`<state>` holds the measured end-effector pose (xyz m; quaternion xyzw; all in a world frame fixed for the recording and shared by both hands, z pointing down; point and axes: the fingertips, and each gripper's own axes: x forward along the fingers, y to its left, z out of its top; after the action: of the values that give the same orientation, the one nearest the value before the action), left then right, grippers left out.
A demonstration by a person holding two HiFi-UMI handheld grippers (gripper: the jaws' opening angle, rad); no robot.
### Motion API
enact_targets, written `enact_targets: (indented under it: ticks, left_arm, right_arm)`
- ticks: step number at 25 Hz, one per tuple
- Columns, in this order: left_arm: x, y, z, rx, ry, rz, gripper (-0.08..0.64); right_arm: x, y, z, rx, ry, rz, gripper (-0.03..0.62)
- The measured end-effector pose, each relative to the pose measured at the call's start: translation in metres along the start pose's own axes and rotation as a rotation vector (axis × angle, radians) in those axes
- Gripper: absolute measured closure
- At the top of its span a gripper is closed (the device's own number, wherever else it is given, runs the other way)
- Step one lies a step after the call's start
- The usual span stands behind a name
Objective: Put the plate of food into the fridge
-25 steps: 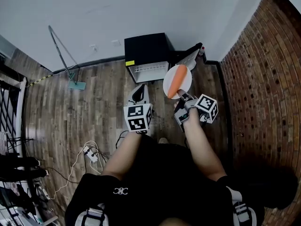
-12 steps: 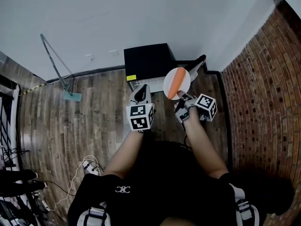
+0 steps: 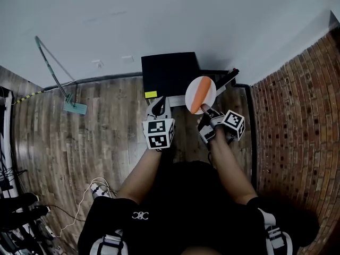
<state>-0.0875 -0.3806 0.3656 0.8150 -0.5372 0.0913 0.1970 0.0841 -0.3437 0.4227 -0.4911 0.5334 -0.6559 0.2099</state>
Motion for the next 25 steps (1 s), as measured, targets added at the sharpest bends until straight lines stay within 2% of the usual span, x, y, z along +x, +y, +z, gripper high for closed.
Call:
enact_targets:
  ticks: [4,8,14,17,21,25]
  left_arm:
    - [0.011,0.008,-0.032,-0.038,0.037,0.02,0.563]
    - [0.03,0.011,-0.088,-0.068,0.041,0.037,0.563]
    - [0.078,0.042,-0.212,-0.087,0.024,0.073,0.563]
    - [0.109,0.065,-0.266,-0.087,-0.01,0.091,0.563]
    - [0.145,0.093,-0.316,-0.073,-0.088,0.111,0.563]
    - [0.168,0.113,-0.347,-0.05,-0.139,0.145,0.563]
  right_arm:
    - [0.011,-0.025,-0.006,-0.027,0.058,0.002,0.554]
    - [0.033,-0.074,-0.008,-0.101,0.149,0.045,0.558]
    - [0.08,-0.195,-0.03,-0.117,0.227,0.049,0.558]
    - [0.109,-0.264,-0.038,-0.127,0.268,0.045,0.562]
    - [0.157,-0.346,-0.044,-0.142,0.312,0.077,0.563]
    - [0.213,-0.411,-0.04,-0.111,0.304,0.048,0.561]
